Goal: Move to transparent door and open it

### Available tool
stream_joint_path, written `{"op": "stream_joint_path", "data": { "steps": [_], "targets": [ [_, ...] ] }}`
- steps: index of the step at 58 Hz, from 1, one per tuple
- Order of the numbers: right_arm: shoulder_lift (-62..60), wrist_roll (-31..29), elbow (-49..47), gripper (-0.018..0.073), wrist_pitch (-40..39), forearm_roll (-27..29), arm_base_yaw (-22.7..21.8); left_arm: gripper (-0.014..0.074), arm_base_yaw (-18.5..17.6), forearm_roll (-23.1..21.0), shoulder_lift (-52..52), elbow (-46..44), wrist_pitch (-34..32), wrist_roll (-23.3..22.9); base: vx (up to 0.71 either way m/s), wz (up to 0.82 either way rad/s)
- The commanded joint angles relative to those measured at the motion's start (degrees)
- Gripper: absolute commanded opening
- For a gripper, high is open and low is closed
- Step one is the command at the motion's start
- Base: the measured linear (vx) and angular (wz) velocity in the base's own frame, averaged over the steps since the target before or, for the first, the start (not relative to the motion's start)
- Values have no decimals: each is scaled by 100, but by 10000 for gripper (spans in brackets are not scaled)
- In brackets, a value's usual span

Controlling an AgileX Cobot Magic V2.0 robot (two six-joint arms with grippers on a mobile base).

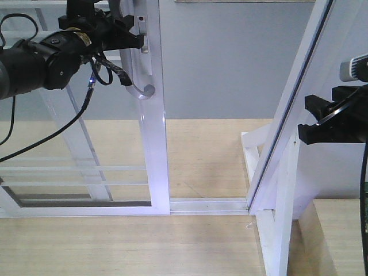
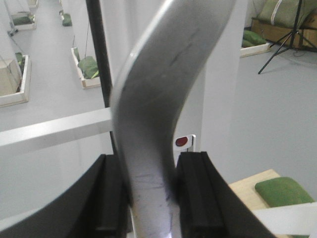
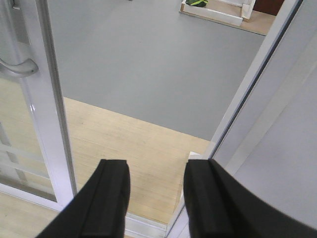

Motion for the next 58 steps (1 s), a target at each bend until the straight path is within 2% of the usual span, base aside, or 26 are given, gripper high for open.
{"op": "stream_joint_path", "data": {
  "steps": [1,15,36,50,58],
  "targets": [
    [-82,-15,-157,344,-366,-54,-30,315,297,-222,-297,-155,307,1,0,0],
    [-82,-21,-157,344,-365,-54,-30,321,844,-318,-537,-135,433,0,0,0],
    [-82,-21,-157,344,-365,-54,-30,406,1321,-291,-920,-135,1041,91,0,0],
    [-82,-21,-157,344,-365,-54,-30,424,1496,-289,-1210,-123,1802,537,0,0],
    [-82,-21,-157,344,-365,-54,-30,424,1496,-314,-1561,278,1519,789,0,0]
  ]
}}
